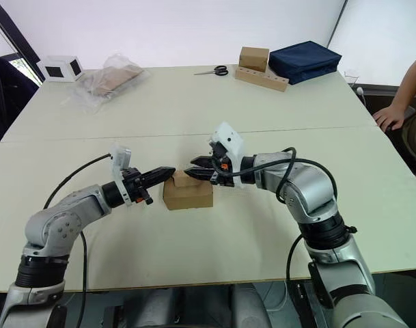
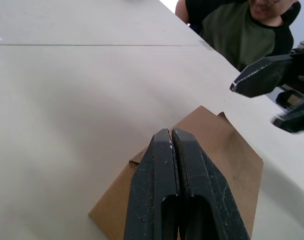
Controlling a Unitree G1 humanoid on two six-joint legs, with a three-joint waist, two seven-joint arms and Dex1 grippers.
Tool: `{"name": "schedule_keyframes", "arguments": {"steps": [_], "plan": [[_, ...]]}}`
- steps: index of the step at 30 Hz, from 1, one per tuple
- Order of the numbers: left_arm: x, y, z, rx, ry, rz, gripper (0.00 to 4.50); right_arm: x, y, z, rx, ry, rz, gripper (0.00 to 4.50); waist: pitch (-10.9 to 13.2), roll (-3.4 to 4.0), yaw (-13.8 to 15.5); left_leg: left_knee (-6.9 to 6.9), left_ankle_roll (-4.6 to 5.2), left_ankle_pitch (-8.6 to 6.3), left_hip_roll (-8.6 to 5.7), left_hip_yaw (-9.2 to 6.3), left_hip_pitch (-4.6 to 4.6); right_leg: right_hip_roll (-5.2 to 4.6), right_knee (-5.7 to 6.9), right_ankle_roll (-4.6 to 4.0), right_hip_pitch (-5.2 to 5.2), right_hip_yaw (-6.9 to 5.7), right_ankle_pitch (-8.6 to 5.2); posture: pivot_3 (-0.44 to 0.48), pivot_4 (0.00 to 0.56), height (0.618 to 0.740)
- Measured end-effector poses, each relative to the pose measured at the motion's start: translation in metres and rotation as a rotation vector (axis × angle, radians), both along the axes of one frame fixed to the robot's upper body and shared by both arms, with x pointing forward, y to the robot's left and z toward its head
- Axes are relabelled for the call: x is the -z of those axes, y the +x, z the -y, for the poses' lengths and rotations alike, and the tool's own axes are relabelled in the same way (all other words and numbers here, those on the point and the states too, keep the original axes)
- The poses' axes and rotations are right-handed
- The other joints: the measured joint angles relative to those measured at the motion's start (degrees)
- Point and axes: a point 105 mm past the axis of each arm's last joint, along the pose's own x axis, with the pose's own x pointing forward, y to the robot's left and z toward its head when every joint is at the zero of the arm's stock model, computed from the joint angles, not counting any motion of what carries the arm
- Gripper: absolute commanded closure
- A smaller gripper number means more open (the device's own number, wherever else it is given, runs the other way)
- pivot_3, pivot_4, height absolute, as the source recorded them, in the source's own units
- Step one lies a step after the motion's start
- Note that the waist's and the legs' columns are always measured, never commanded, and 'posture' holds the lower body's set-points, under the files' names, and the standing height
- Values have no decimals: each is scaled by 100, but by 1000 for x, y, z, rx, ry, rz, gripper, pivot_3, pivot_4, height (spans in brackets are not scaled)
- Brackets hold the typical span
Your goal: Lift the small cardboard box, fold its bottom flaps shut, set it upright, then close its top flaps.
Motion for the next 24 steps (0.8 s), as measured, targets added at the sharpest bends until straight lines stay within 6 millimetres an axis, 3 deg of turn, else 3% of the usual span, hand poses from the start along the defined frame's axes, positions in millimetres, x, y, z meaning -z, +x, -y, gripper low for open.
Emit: {"name": "schedule_keyframes", "arguments": {"steps": [11,24], "plan": [[0,3,0,-12,-37,-16,4500,13,-1,-9,-38,-105,90,1542,0,0,-3,0,0,0,0,-1,0,0,0,0,0,0,0,0,150,740],[0,6,2,-6,-58,-48,4500,27,10,-7,-11,-182,132,1542,-1,-1,0,1,-7,4,0,-1,0,-1,0,0,1,0,0,0,150,740]]}}
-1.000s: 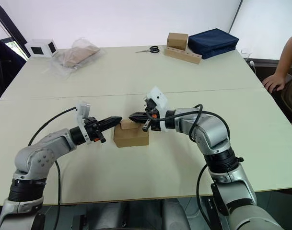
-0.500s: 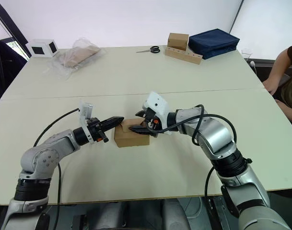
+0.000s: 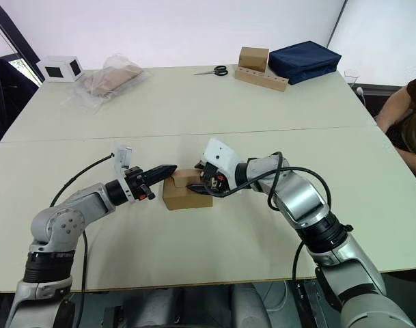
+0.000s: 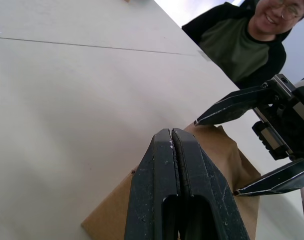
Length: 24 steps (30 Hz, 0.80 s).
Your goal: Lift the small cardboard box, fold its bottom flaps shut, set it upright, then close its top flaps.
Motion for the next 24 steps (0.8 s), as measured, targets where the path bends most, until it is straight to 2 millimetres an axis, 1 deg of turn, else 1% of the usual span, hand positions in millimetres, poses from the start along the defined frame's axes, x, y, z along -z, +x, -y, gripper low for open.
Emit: {"name": "schedule_keyframes", "arguments": {"steps": [18,24], "plan": [[3,2,6,16,56,35,4500,1,6,2,37,-10,30,1542,-1,-1,32,1,0,0,-1,0,1,-1,0,0,4,-1,0,0,150,740],[0,3,8,27,57,44,4500,2,8,1,51,-5,28,1542,-1,-1,45,2,1,0,-1,0,1,-2,0,0,5,-2,0,0,150,740]]}}
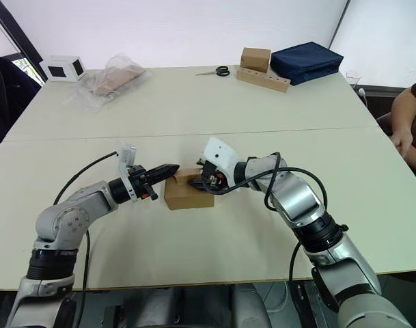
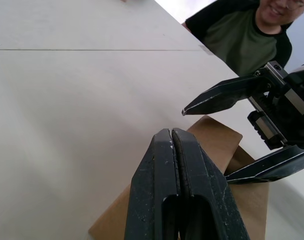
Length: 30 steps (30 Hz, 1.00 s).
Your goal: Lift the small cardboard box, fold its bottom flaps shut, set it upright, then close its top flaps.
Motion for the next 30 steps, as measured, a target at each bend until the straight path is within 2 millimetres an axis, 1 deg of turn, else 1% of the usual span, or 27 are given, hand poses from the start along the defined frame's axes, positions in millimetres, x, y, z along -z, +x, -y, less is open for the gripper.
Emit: {"name": "schedule_keyframes", "arguments": {"steps": [10,13,15,18,20,25,28,30], "plan": [[-1,1,0,1,20,9,4500,-1,-1,-1,3,29,-28,1542,0,0,-4,0,0,0,0,-1,0,0,0,0,-1,0,0,0,150,740],[2,1,1,9,85,36,4500,-3,-8,1,-10,99,-86,1542,0,0,3,-1,1,0,0,0,0,0,-2,0,1,0,0,0,150,740],[1,2,2,10,122,64,4500,-8,-10,3,-14,145,-110,1542,0,0,5,-1,2,-1,0,0,0,0,-1,0,1,0,0,0,150,740],[-1,4,3,8,148,99,4500,-17,-11,6,-7,218,-128,1542,0,0,12,-1,3,-2,0,0,0,1,-1,0,1,-1,0,0,150,740],[-2,5,4,6,140,111,4500,-20,-12,6,3,264,-148,1542,0,0,13,-1,3,-2,0,0,0,1,-1,0,0,-1,0,0,150,740],[-7,0,6,25,127,110,4500,-12,-12,7,40,295,-203,1542,1,0,6,-1,3,-2,0,0,-1,1,-1,0,-2,0,0,0,150,740],[-18,-7,6,46,128,138,4500,-7,-13,8,55,299,-230,1542,1,1,-27,-3,3,-2,1,0,-2,2,-1,0,-4,0,0,0,150,740],[-24,-11,4,54,133,154,4500,-7,-13,8,59,305,-232,1542,1,1,-48,-4,3,-2,2,-1,-2,3,-1,0,-4,0,0,0,150,740]]}}
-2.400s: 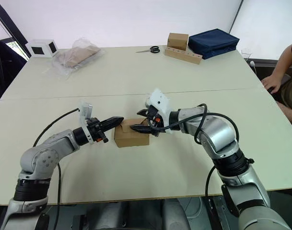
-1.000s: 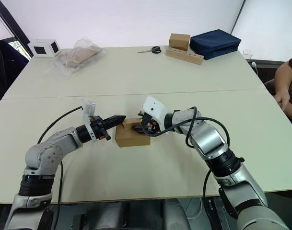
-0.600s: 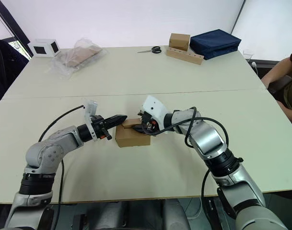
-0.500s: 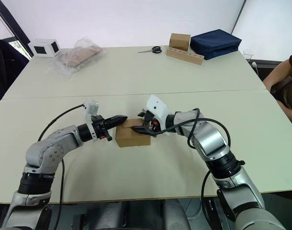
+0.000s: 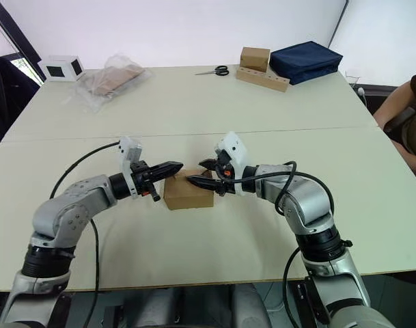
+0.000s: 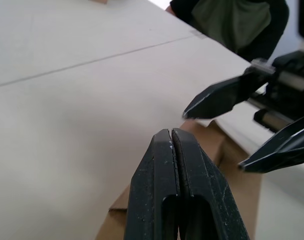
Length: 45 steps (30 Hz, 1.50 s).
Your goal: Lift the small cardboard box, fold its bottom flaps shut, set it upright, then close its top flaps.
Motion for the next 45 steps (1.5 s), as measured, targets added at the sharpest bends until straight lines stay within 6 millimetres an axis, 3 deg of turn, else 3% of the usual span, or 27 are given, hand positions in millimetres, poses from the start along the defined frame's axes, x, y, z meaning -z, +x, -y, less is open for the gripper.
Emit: {"name": "schedule_keyframes", "arguments": {"steps": [13,20,32,41,45], "plan": [[13,-7,-1,9,102,-24,4500,1,-2,0,-5,21,-18,1542,0,0,-8,-2,1,0,0,1,0,2,-2,0,0,0,0,0,150,740],[22,-10,3,20,197,-18,4500,14,-13,-11,-60,-60,-31,1542,-1,0,-8,-2,1,0,0,0,2,1,-2,0,1,1,0,0,150,740],[28,-10,4,12,245,-18,4500,17,-10,-11,-55,-126,-12,1542,-9,4,-8,-2,2,-1,1,0,8,2,-2,0,7,0,0,0,150,740],[29,-9,0,-2,167,-9,4500,15,-9,-9,-62,-92,1,1542,-16,9,-5,-2,2,-1,1,0,10,2,-2,0,10,0,0,0,150,740],[10,-8,-13,-86,6,52,4500,-1,-8,5,-38,39,-7,1542,-12,7,-2,-2,3,-1,1,0,3,0,-6,0,5,0,0,0,150,740]]}}
